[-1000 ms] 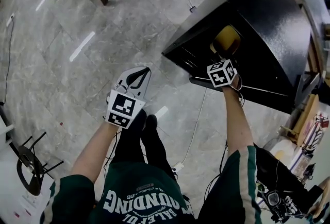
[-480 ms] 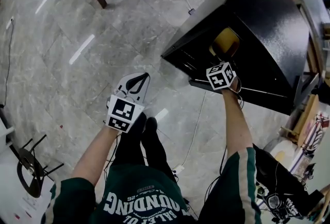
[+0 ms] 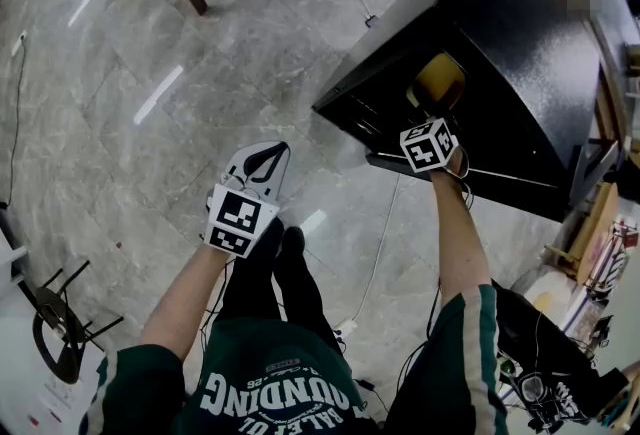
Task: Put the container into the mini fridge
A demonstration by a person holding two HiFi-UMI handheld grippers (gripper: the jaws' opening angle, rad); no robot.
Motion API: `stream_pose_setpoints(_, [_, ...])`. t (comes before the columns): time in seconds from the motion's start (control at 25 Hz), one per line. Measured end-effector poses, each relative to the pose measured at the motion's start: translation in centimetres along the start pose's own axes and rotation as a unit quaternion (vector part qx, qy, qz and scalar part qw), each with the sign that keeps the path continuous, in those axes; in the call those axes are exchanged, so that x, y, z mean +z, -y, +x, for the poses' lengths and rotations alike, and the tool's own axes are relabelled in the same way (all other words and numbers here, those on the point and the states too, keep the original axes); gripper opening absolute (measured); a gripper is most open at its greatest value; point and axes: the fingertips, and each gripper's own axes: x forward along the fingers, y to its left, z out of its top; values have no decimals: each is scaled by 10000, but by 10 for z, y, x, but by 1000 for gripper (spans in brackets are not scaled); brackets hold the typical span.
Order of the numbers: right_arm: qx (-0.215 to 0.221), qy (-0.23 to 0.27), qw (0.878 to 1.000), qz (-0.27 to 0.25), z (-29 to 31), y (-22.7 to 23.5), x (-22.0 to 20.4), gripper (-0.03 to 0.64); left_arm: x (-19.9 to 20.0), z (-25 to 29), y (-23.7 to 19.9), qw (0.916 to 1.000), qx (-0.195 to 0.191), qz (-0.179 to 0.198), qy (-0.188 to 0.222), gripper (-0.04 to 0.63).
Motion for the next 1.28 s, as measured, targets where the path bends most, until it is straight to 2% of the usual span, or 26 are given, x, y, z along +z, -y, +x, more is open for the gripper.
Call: stream_pose_setpoints(1.28, [-57,103,9999,84,-25,2,10,40,10,-18,3,10000,40,3,69,15])
